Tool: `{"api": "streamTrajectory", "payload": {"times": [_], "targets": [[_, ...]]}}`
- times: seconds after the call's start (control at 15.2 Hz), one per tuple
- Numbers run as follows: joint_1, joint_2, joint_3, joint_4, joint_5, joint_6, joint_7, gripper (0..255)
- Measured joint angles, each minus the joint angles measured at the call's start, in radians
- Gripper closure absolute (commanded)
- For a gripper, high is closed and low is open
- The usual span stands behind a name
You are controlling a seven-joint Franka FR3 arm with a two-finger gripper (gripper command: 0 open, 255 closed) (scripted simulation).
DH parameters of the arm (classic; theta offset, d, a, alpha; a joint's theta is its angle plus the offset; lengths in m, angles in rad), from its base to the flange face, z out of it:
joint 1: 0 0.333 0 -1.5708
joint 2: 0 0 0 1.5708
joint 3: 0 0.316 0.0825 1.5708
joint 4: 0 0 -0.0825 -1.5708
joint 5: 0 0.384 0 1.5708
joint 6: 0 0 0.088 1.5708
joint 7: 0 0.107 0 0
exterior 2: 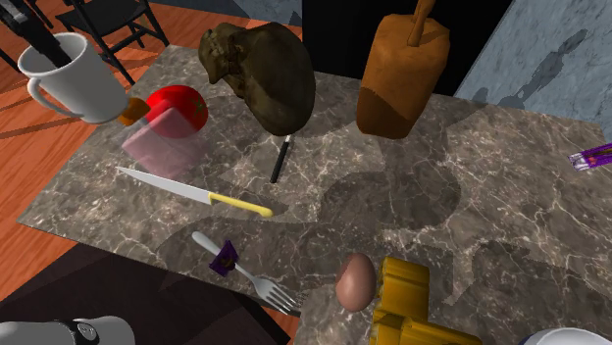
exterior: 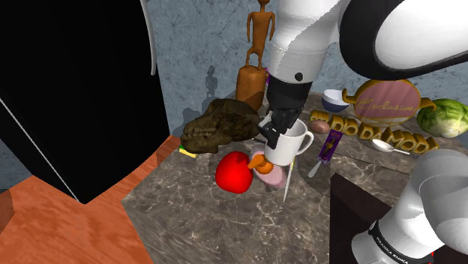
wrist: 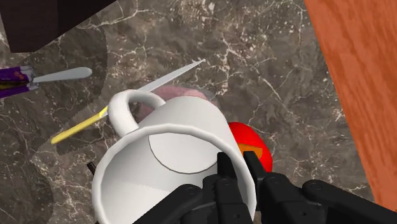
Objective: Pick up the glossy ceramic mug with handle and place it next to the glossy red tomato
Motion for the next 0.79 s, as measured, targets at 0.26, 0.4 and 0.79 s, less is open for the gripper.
{"api": "streamTrajectory", "payload": {"times": [0.26, 0.4, 0.79], "targets": [[0.035, 0.005, 0.077, 0.010, 0.037, -0.003, 0.096, 255], [0.050, 0.014, 0.115, 0.026, 0.053, -0.008, 0.142, 255], [0.076, 0.050, 0.201, 0.050, 0.080, 0.007, 0.245, 255]]}}
